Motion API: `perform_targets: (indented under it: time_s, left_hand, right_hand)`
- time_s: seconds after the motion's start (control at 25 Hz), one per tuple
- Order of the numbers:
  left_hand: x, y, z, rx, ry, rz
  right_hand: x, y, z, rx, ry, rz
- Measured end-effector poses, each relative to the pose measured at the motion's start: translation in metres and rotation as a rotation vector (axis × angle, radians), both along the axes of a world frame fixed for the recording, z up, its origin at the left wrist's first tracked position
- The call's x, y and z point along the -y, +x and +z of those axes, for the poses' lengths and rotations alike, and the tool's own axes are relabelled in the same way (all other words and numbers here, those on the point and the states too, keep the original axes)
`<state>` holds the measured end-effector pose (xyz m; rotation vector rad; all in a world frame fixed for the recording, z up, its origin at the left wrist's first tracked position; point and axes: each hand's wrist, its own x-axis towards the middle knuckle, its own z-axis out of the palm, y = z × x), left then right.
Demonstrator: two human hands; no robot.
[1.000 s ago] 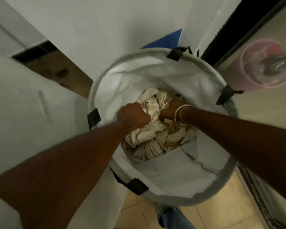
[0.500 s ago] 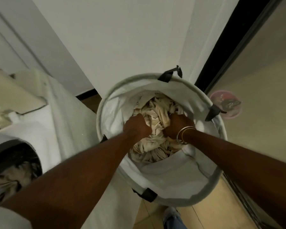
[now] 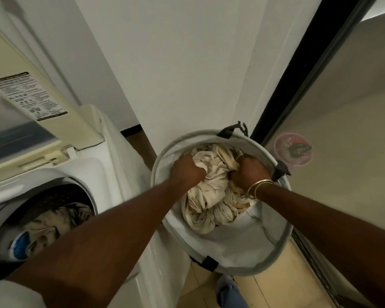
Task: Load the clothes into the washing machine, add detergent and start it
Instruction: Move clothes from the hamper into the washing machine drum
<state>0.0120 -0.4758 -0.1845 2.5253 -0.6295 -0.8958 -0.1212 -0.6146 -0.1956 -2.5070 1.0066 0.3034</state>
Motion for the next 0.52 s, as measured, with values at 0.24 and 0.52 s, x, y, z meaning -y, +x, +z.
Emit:
perform_targets:
  time_s: [0.24, 0.52]
  left_hand:
    - [-0.012, -0.005, 0.021, -0.013, 0.014, 0.002]
    - [-0.015, -0.017, 0.058, -0.001, 0.006, -0.002]
  right_hand:
    - [-0.008, 0.0, 0.015, -0.047, 0.134, 0.018]
    - [-0.012, -0.014, 0.051, 0.134, 0.211, -0.134]
